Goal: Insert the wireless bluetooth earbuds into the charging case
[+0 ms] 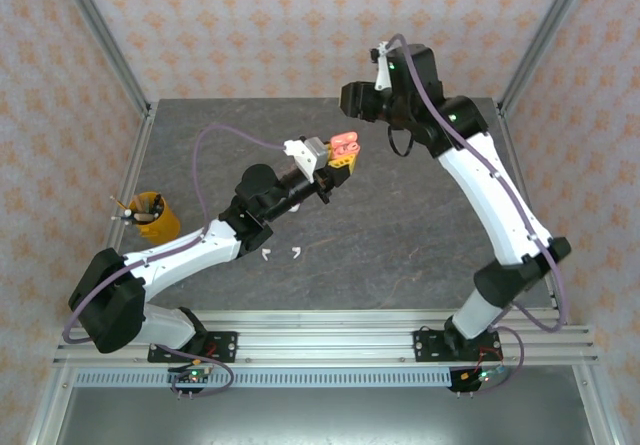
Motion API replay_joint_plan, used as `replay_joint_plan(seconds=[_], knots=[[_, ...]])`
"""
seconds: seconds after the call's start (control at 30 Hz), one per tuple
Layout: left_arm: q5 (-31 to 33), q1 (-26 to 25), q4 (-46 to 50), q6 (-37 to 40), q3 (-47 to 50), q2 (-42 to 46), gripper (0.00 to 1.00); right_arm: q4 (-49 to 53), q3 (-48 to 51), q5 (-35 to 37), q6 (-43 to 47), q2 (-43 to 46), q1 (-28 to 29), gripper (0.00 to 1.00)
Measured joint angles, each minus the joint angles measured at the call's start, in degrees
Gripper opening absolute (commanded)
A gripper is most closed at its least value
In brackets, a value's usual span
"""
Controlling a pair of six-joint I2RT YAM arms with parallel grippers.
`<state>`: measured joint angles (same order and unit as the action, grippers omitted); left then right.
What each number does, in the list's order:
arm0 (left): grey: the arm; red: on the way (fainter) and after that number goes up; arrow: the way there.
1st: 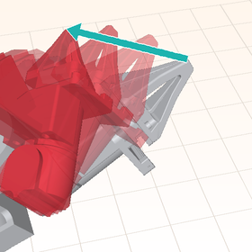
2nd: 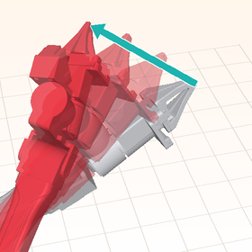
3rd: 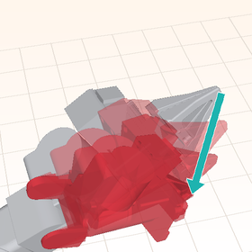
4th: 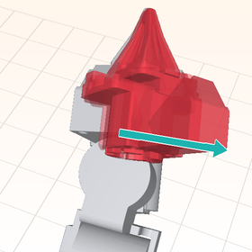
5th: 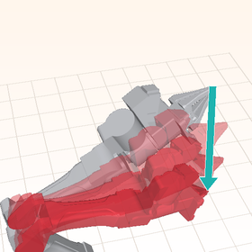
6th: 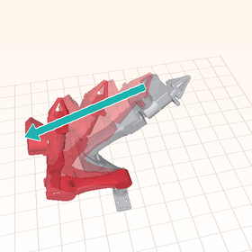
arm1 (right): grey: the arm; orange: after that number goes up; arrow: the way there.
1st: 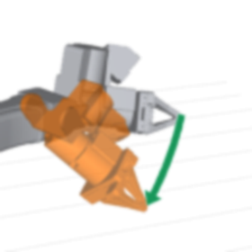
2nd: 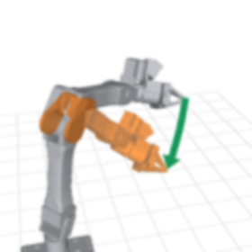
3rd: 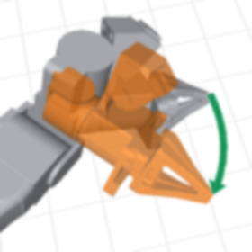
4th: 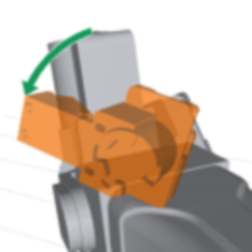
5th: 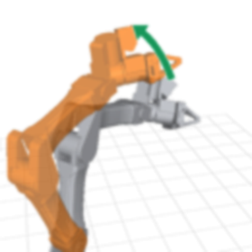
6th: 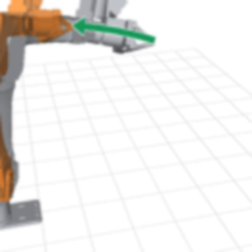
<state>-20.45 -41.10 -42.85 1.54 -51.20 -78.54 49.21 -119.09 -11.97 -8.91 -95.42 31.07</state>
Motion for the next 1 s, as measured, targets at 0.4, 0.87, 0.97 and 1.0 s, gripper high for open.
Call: replay_joint_plan(seconds=[0.4,0.87,0.97,1.0], knots=[[0.2,0.2,0.4,0.0,0.0,-0.6,0.0,12.0,-1.6,-9.3,1.3,-4.4,-0.2,0.37],[2.1,1.5,4.6,-5.3,-3.6,-6.7,0.0,4.1,22.4,1.9,-6.4,17.7,-3.3,0.47],[2.4,1.5,9.4,-9.7,-9.3,-11.6,0.0,1.2,29.9,5.2,-10.0,20.4,-6.2,0.47],[2.3,1.5,11.0,-11.3,-11.2,-13.4,0.0,0.4,32.4,6.0,-11.1,21.0,-6.8,0.47]])
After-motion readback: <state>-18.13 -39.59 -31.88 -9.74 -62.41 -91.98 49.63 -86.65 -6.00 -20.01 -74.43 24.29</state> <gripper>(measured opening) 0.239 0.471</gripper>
